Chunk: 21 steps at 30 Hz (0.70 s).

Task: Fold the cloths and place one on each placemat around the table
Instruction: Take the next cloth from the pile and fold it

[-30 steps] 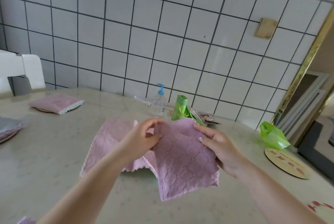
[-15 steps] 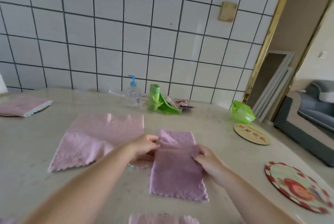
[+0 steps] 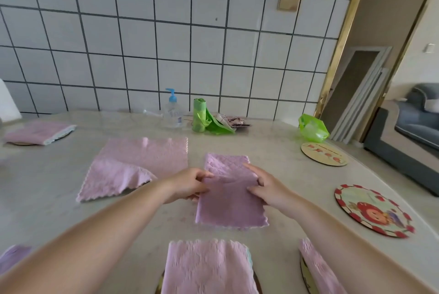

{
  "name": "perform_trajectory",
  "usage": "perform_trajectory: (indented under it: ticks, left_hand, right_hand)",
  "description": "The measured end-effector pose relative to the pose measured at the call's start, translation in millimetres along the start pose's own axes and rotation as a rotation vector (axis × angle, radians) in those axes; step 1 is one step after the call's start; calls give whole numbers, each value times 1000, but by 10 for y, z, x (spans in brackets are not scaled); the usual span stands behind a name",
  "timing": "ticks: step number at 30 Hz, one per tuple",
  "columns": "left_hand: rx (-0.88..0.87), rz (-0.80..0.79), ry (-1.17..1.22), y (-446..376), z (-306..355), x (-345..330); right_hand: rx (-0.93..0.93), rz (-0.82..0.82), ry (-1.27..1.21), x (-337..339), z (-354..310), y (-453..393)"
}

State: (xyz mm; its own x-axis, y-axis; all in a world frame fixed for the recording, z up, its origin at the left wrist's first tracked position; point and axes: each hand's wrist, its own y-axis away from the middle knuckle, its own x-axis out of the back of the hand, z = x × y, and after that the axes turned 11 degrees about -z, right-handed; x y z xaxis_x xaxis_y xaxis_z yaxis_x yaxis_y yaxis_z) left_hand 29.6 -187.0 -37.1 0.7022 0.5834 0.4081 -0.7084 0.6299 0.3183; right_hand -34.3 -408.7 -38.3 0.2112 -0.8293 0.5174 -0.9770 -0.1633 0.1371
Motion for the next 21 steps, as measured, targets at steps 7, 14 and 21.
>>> perform_trajectory:
  ticks: [7, 14, 21]
  left_hand:
    - [57, -130, 52, 213, -82, -58]
    - [-195, 148, -935, 403, -222, -133]
    - [-598, 256, -1223, 359, -521, -123]
  right_hand:
    - [-200, -155, -226, 45, 115, 312]
    - [-92, -178, 0, -30, 224, 479]
    - [164, -13, 705, -142, 318, 508]
